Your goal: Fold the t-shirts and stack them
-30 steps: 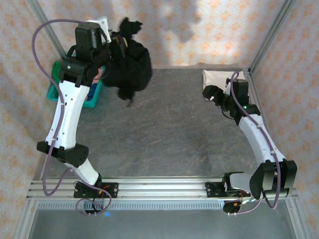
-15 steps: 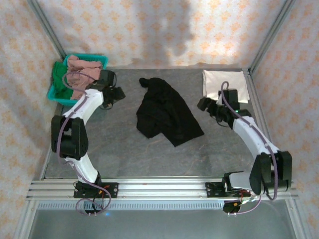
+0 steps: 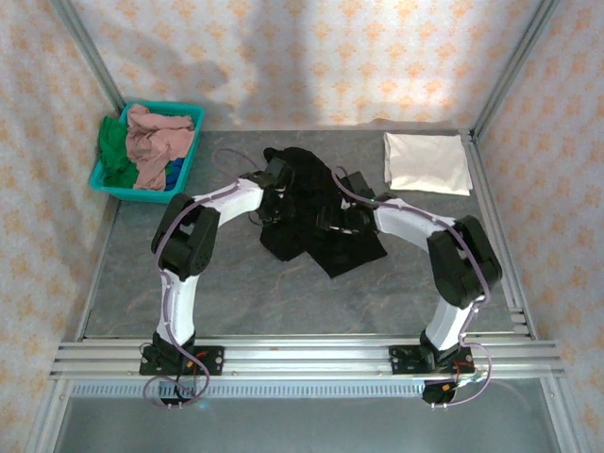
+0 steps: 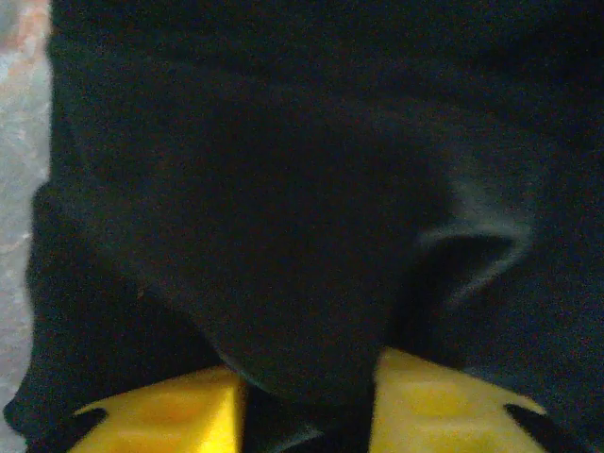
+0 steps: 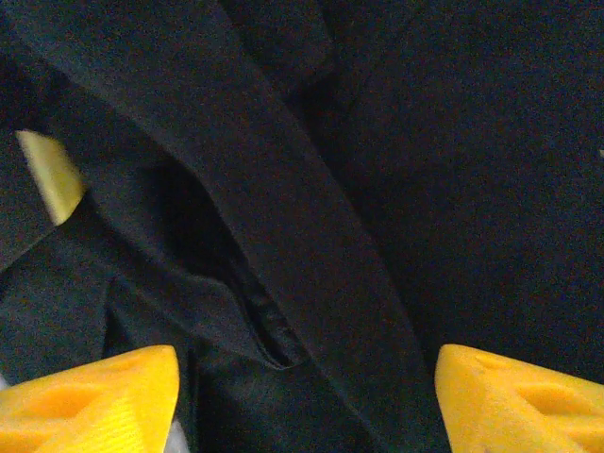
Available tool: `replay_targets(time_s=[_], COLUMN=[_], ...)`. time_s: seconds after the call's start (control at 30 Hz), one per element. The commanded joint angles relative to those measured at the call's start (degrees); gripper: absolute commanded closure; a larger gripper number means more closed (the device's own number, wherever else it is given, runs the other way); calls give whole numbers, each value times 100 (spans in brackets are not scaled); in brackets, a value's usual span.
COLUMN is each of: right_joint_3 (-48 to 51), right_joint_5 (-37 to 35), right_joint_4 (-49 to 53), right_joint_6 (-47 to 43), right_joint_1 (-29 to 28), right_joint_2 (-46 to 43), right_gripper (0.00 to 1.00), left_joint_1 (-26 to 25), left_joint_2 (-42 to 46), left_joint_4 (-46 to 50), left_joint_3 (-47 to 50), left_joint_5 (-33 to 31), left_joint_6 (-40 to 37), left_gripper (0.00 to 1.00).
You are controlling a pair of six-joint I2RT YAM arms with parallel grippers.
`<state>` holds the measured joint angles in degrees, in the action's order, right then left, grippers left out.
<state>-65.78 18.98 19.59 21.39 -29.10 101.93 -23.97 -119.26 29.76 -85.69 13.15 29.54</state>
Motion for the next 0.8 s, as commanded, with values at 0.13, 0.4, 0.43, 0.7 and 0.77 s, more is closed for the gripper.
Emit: replay_targets(time_s=[0.13, 0.4, 0.43, 0.7, 0.77], right_joint_3=[-506, -445, -436, -404, -268], right_joint_5=[-1109, -2117, -2178, -2751, -2900], right_joint_4=[657, 1188, 1241, 1453, 1390], right_joint_6=[-267, -367, -363, -481, -472], right_joint_1=[1, 343, 422, 751, 778], right_joint_2=[575, -1017, -1324, -3211, -3336], right_gripper=[64, 100, 100, 100, 100], left_joint_1=[312, 775, 821, 1169, 1353], left_joint_2=[565, 2048, 2244, 3663, 3874], left_joint_4=[293, 494, 513, 724, 668], left_joint_3=[35, 692, 750, 1371, 1676], left_joint_5=[-65, -225, -234, -1326, -1608], left_joint_6=[-122, -96, -89, 390, 496], left_gripper=[100, 100, 100, 100, 95])
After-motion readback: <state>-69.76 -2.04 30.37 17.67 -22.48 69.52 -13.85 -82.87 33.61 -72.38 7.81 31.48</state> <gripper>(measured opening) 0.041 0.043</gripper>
